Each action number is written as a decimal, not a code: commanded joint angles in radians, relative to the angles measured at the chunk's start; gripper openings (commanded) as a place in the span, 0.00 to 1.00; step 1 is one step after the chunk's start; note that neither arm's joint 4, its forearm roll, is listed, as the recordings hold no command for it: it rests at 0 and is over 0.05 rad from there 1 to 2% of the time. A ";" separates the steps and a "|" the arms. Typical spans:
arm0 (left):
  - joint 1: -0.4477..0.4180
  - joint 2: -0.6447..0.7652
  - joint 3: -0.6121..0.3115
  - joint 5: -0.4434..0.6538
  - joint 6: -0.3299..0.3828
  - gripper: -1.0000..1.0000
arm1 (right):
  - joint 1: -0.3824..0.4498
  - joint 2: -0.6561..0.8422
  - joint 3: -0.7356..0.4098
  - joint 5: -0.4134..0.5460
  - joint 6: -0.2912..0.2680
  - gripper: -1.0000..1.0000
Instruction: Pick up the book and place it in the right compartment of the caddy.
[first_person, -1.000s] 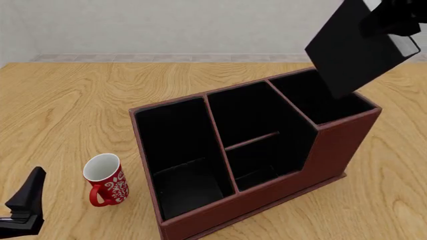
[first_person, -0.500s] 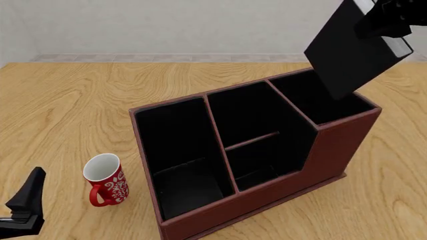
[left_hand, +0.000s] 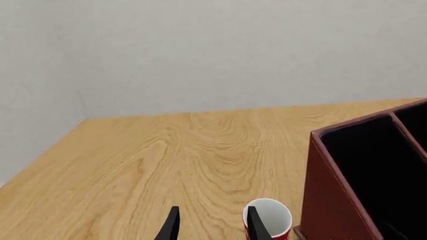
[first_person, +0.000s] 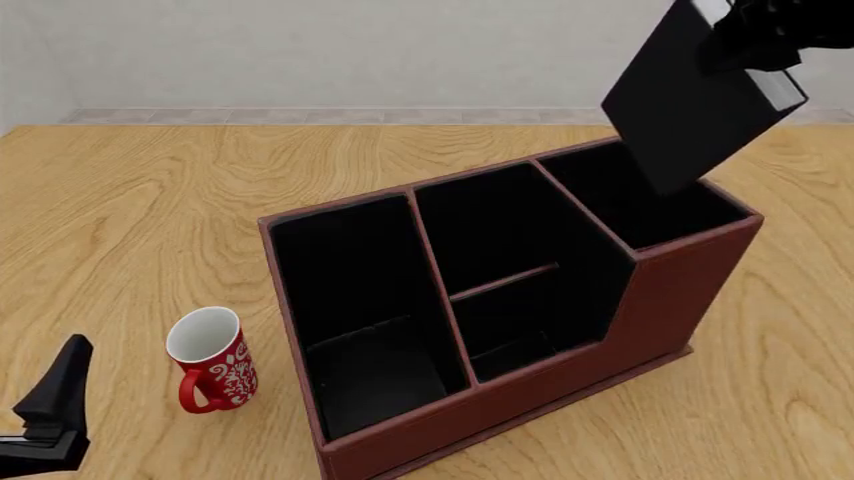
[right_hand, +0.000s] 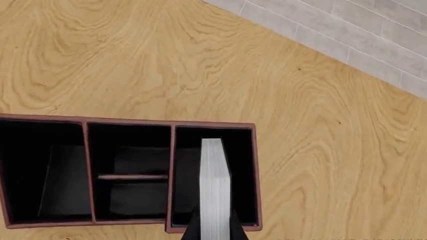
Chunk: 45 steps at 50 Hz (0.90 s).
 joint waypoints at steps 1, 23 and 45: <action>-0.002 0.000 0.000 0.000 -0.001 1.00 | -0.002 0.017 -0.009 0.000 0.029 0.00; 0.001 0.000 0.003 -0.003 -0.002 1.00 | -0.017 0.042 0.006 0.000 0.038 0.00; 0.004 0.000 0.004 0.004 0.003 1.00 | -0.016 0.073 -0.010 0.000 0.046 0.00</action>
